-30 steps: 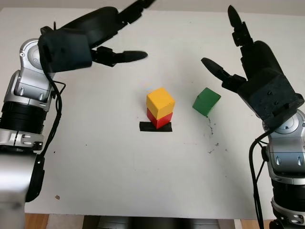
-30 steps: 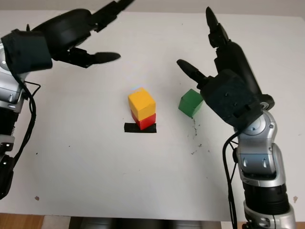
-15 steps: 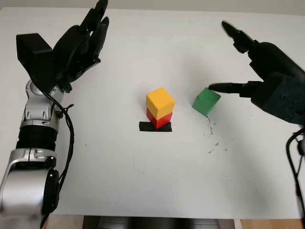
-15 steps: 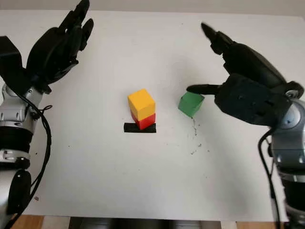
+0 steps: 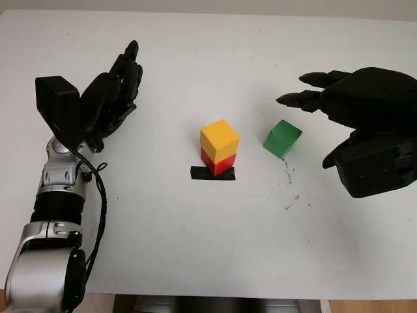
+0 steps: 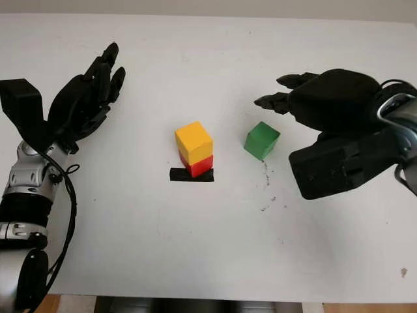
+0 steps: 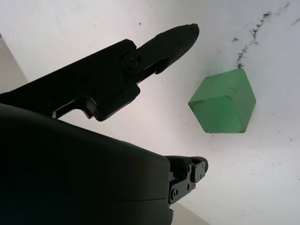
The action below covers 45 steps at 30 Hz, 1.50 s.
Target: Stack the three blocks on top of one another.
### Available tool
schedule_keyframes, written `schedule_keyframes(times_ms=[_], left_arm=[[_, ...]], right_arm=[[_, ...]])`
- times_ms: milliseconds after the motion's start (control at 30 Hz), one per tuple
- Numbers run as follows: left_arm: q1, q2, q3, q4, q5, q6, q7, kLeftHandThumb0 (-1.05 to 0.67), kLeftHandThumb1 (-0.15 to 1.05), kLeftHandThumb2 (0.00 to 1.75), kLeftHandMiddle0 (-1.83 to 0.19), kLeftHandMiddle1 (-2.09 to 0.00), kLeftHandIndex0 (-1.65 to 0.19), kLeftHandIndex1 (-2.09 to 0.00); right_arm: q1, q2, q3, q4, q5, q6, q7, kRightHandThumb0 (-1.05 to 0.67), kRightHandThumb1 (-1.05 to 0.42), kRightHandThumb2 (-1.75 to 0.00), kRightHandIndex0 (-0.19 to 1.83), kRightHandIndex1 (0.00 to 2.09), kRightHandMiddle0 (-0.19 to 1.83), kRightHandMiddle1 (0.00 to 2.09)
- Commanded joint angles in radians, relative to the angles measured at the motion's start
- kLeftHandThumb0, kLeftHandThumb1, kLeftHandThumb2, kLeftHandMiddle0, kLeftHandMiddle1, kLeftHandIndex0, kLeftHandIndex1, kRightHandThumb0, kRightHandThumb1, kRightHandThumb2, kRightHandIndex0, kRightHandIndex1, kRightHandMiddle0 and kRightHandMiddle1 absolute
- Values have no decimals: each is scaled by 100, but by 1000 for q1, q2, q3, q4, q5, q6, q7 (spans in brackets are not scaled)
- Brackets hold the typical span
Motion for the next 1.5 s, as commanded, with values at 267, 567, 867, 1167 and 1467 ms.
schedule_keyframes(times_ms=[267, 567, 867, 1167, 1467], left_arm=[[44, -15, -5, -42, 7, 11, 7, -86, 105, 71, 19, 0, 19, 0], [51, -19, 4, -50, -15, 43, -18, -85, 105, 69, 19, 0, 19, 0], [51, -24, 8, -68, -19, 50, -5, -85, 105, 68, 19, 0, 19, 0], [50, -20, 3, -72, -18, 50, -13, -86, 105, 67, 19, 0, 19, 0], [58, -22, -3, -71, -8, 30, -12, -86, 105, 67, 19, 0, 19, 0]], right_arm=[[-50, 64, 23, 139, -64, -135, -221, -59, -82, -5, 16, 10, 35, 13], [-47, 132, 3, 196, -17, -75, -293, -53, -86, -6, 10, 5, 40, 13], [-37, 127, 8, 219, 18, -73, -276, -53, -87, -6, 7, 4, 46, 16], [-23, 117, 12, 216, 23, -78, -210, -53, -84, -4, 8, 5, 49, 16], [-10, 99, -3, 177, 32, -86, -167, -56, -83, -5, 6, 5, 45, 11]])
